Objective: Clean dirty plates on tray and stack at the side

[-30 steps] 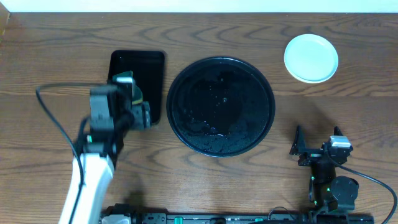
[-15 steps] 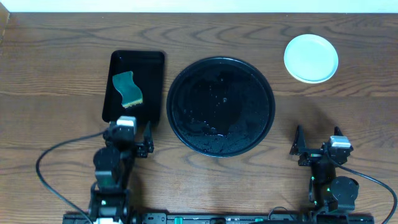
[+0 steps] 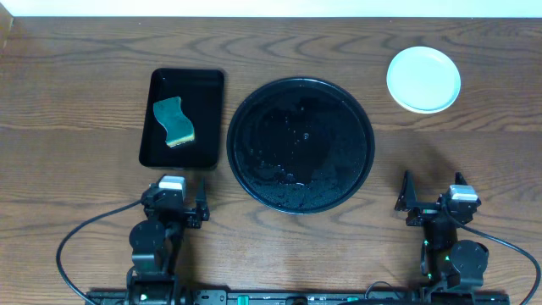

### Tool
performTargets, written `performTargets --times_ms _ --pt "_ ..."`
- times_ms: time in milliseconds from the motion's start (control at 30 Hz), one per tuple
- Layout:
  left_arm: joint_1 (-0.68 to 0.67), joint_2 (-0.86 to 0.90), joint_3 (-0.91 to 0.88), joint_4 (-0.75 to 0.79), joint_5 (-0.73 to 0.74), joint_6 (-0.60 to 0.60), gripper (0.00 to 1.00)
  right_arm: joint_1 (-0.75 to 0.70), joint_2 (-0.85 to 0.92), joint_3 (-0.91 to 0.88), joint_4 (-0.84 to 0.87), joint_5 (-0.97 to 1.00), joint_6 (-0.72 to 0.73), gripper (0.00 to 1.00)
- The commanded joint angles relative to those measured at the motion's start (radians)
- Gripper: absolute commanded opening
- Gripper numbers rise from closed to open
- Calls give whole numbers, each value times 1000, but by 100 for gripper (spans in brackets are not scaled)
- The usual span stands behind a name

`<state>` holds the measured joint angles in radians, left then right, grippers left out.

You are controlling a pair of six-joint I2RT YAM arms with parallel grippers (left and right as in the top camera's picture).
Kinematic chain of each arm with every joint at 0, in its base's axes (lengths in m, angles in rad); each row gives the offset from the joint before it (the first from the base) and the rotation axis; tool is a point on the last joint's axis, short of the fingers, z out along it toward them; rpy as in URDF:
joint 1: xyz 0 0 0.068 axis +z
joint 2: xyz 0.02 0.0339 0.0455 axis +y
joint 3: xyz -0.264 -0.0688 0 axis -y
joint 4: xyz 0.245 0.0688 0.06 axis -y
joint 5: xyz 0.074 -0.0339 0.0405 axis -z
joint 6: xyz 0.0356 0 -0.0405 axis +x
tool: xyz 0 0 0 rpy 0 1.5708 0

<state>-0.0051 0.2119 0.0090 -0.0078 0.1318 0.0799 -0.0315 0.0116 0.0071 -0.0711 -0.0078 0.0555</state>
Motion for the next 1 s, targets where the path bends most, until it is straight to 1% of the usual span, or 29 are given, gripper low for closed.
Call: performTargets --times_ms 0,267,400,967 --pt "0 -89 -5 -58 -53 -13 82 6 -6 -2 -4 3 -12 99" --pt "-1 -211 -5 -59 -55 -14 82 6 -6 -2 -4 3 -12 99" --pt "-1 -210 -5 -60 -59 -32 82 6 -6 -2 -4 3 -12 99" --pt "-1 -207 -5 -59 -58 -32 82 6 -6 -2 -4 3 -12 99"
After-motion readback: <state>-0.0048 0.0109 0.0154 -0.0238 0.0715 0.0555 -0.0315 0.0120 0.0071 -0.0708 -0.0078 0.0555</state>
